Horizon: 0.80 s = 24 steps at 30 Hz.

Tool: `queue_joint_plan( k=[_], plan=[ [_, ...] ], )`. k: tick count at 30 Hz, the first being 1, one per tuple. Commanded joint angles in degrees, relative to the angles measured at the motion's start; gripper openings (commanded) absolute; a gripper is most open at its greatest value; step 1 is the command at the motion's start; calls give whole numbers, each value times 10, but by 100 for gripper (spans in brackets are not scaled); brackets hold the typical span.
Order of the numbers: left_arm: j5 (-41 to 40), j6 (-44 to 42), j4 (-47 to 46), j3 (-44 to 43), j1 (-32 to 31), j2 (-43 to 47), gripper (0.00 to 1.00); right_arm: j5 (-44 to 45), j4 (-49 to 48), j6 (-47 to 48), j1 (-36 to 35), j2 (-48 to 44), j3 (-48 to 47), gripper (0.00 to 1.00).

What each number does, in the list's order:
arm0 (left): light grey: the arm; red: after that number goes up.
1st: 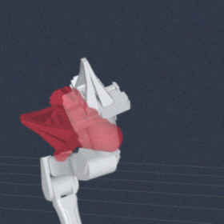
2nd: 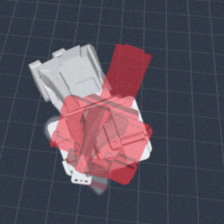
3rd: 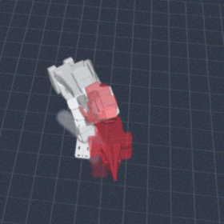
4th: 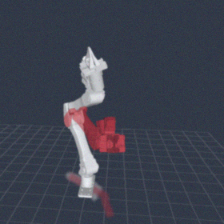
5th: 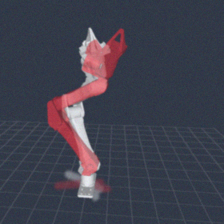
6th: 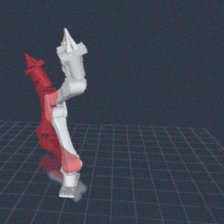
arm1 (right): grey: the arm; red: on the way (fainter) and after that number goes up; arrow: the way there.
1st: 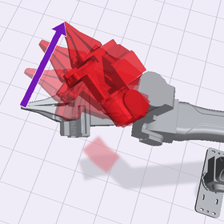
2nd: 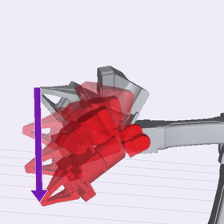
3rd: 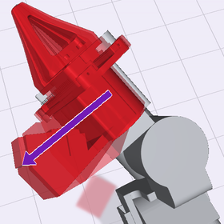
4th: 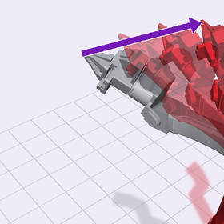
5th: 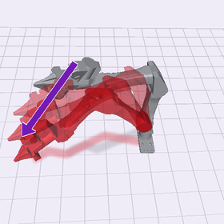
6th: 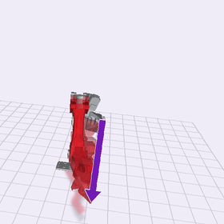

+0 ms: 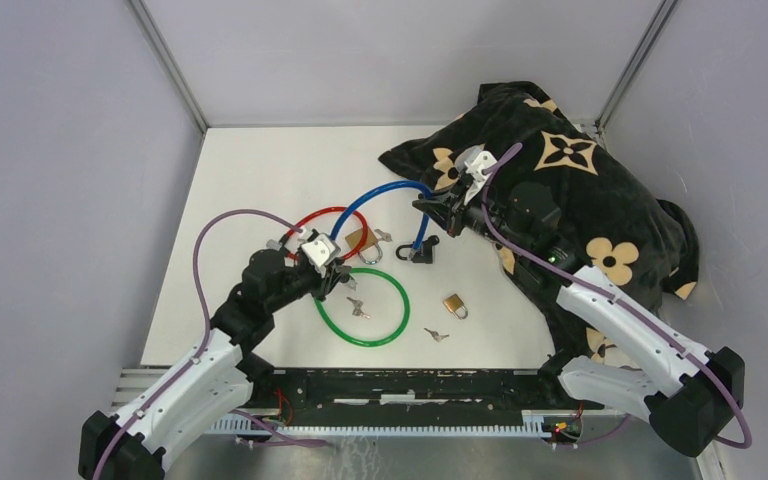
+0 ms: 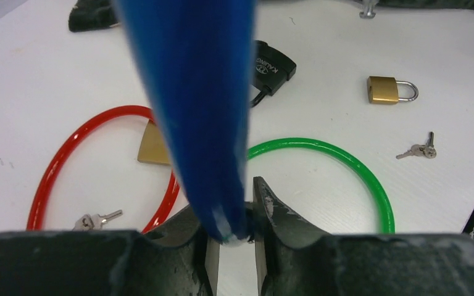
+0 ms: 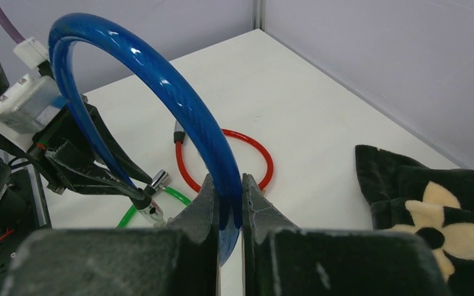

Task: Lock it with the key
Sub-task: Adjust the lock, then lock the lock.

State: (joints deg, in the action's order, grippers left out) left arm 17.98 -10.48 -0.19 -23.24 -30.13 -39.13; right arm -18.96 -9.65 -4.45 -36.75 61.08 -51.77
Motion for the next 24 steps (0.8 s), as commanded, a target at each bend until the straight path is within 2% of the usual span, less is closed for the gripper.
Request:
queue_joint_plan(
  k=[1, 6, 7, 9, 14, 16, 19, 20, 22, 24],
  plan=[
    [2, 36, -29, 18, -1, 11, 31, 6, -31, -12, -3, -17, -58, 0],
    [19, 44, -33, 26, -1, 10, 33, 3, -27, -10, -3, -18, -62, 0],
    [23, 46, -33, 25, -2, 8, 29, 3, -27, -8, -3, -19, -63, 0],
    [26, 55, -37, 24, -2, 6, 4, 0, -24, -7, -3, -20, -66, 0],
    [54, 98, -71, 3, -1, 31, 2, -15, -22, -9, -3, -25, -72, 0],
    [76, 152, -130, -13, 9, 55, 2, -61, -71, -40, -3, -30, -64, 0],
    [193, 294, -327, -15, 54, 85, 2, -115, -224, -123, -9, -33, -49, 0],
    [241, 310, -372, -21, 62, 90, 2, -122, -259, -137, -13, -27, -58, 0],
    [330, 234, -381, -28, 64, 116, 2, -142, -290, -156, -23, -4, -97, 0],
    [408, 126, -330, -34, 67, 150, 2, -162, -288, -162, -41, 24, -147, 0]
  ],
)
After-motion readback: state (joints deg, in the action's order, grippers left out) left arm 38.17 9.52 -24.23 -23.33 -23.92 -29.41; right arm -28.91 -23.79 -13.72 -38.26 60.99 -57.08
